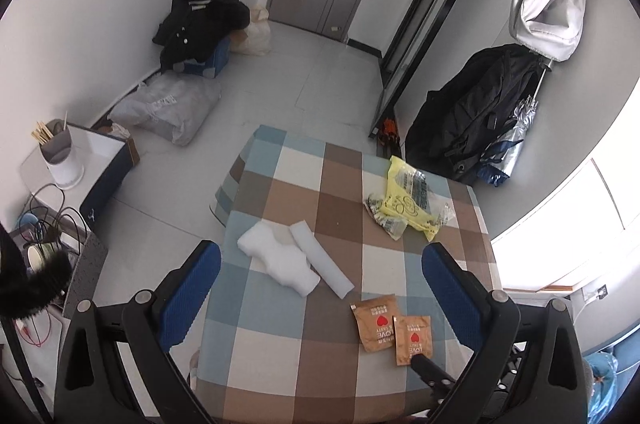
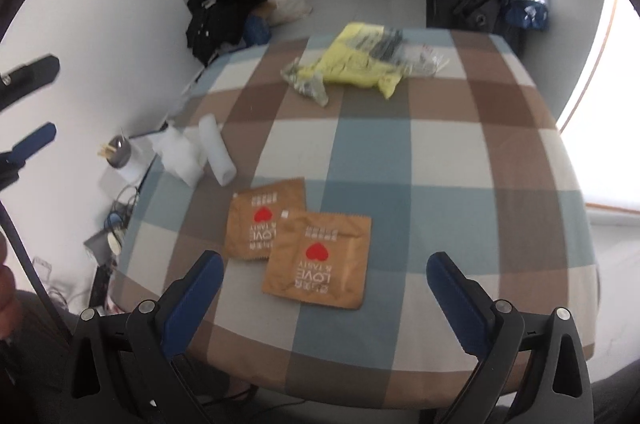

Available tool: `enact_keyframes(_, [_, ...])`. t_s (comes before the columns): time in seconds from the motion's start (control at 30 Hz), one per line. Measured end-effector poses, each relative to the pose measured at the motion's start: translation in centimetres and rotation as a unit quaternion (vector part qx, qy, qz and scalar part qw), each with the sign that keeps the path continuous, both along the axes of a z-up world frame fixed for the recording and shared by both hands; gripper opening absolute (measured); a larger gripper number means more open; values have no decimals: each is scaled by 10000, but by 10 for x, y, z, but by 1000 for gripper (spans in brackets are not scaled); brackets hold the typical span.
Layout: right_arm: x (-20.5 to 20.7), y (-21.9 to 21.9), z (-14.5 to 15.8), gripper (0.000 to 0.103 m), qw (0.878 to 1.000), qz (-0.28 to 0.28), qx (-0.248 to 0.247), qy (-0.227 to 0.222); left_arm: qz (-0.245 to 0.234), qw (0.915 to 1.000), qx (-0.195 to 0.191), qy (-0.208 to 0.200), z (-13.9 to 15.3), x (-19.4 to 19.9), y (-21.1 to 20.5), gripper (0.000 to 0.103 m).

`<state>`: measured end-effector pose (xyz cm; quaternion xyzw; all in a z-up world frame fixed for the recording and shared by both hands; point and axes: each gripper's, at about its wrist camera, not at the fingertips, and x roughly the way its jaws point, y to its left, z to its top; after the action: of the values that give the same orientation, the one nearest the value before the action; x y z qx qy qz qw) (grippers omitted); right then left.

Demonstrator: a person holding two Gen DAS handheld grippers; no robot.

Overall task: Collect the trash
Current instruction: 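Lower the right gripper onto a brown LOVE packet and close on it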

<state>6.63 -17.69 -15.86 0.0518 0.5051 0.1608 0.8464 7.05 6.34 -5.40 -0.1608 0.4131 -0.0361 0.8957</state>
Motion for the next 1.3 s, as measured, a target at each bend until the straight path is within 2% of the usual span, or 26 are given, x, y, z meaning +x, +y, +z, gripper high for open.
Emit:
enact_keyframes(0.3, [10,14,-21,98,9994,141,-251,168,88,9995,-220,187,-4,8,8,99])
enact_keyframes(0.5, [8,15,-21,92,9992,195,-327,85,118,9986,-405,327,-10,11,12,99])
enact_keyframes(0.9, [0,26,-21,68,9944,378,-974,-181,114,9991,-190,360,-13,12,8,99])
enact_keyframes(0.93, [-1,26,-21,68,9941,387,-991,-195,114,9991,-188,372,-14,12,8,99])
enact_keyframes(1.03, [-3,25,-20,58,9943,408,-958,-236,111,9989,-210,412,-16,12,9,99])
enact_keyframes(1.3, [-8,17,-19,50,9957,405,-803,-205,131,9987,-223,430,-19,12,12,99])
